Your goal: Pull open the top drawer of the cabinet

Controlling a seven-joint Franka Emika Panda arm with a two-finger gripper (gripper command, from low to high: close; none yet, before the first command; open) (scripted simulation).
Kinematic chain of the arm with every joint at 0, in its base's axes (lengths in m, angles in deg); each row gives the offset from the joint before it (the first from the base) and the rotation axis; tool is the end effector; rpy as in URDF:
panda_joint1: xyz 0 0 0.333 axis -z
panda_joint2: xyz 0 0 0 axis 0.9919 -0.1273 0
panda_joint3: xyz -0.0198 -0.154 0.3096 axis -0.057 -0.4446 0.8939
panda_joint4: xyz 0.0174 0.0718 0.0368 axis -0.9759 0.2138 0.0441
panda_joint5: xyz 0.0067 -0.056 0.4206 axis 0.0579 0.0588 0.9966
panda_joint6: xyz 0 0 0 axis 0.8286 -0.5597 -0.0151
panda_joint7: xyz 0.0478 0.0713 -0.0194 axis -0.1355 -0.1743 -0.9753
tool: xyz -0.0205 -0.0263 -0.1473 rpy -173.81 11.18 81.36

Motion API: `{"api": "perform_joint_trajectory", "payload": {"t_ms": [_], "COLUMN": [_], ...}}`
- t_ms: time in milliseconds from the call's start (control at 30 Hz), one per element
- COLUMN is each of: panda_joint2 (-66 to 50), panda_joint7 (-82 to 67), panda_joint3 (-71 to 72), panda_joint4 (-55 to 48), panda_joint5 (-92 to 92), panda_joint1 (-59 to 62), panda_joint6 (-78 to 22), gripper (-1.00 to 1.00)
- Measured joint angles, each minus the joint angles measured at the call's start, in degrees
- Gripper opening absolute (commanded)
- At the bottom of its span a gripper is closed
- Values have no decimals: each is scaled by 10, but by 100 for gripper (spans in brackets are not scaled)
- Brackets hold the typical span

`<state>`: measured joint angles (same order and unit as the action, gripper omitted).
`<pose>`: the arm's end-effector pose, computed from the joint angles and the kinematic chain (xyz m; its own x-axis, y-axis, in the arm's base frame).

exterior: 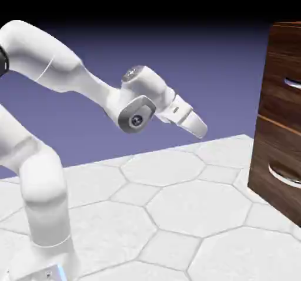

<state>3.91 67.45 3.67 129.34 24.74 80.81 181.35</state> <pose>0.4376 -0.0038 0.4254 0.5079 -0.7229 0.4685 -0.5104 -0.6907 -0.5123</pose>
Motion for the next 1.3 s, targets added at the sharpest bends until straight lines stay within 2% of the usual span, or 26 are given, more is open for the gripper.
{"api": "perform_joint_trajectory", "payload": {"t_ms": [1300], "panda_joint2": [-686], "panda_joint7": [95], "panda_joint3": [-638], "panda_joint4": [-367], "panda_joint5": [972], "panda_joint1": [-384], "panda_joint6": [-234], "gripper": [0]}}
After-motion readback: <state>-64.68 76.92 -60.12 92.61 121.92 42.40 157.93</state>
